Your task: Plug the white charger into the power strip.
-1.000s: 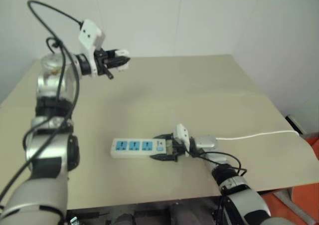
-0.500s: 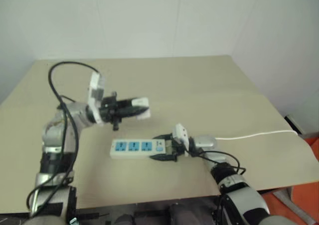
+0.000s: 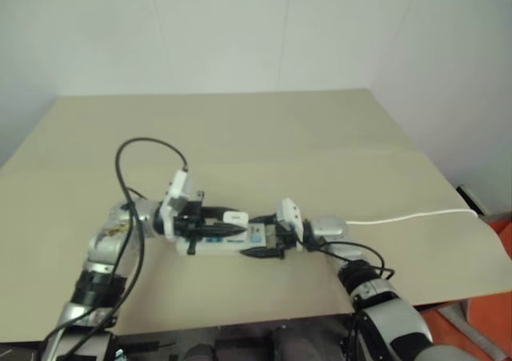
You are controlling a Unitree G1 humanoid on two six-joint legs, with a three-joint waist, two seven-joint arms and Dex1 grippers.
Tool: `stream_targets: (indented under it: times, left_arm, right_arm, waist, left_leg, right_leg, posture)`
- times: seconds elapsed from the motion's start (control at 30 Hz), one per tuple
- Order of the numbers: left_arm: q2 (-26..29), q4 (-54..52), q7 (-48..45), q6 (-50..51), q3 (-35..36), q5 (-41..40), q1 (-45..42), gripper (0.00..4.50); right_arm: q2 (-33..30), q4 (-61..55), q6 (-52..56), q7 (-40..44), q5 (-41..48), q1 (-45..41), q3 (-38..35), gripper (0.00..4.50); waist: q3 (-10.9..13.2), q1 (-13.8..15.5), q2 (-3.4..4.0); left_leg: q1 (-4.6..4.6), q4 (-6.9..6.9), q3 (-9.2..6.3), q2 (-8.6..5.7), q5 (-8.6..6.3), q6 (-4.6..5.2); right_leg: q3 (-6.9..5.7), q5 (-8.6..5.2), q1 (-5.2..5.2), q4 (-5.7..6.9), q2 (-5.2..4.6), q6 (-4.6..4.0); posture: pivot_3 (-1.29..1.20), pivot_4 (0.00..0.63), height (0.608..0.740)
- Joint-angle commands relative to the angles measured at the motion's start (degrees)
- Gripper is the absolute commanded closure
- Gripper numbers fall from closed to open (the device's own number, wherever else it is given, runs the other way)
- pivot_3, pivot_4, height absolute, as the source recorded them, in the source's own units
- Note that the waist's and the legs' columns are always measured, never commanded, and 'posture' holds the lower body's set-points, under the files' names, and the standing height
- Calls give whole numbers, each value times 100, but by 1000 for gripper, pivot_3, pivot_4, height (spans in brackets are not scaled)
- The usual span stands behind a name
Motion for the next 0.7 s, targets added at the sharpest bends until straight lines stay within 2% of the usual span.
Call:
stream_targets:
  times: [0.03, 0.37, 0.7]
  left_arm:
    - [-38, 196, -71, -465, -106, 199, -30, 3495]
    - [-201, 797, 28, -1101, -198, 507, -113, 3495]
    - [-352, 1172, 185, -1316, -193, 667, -212, 3495]
  right_arm:
    - [63, 39, 39, 154, -170, 60, 226, 1070]
    - [29, -5, 70, 149, -169, 84, 231, 1070]
    - [18, -54, 93, 151, -156, 109, 233, 1070]
  waist:
    - [0, -1, 0]
    - [0, 0, 0]
    - [0, 2, 0]
  left_leg:
    - [1, 0, 0, 0, 0, 0]
    - [-1, -1, 1, 1, 0, 0]
    - [-1, -1, 1, 1, 0, 0]
  right_leg:
    - [0, 0, 0, 0, 0, 0]
    - [1, 0, 0, -2, 1, 0]
    - [1, -3, 0, -4, 0, 5]
  posture:
    - [0, 150, 740]
    - [0, 150, 740]
    - [0, 150, 740]
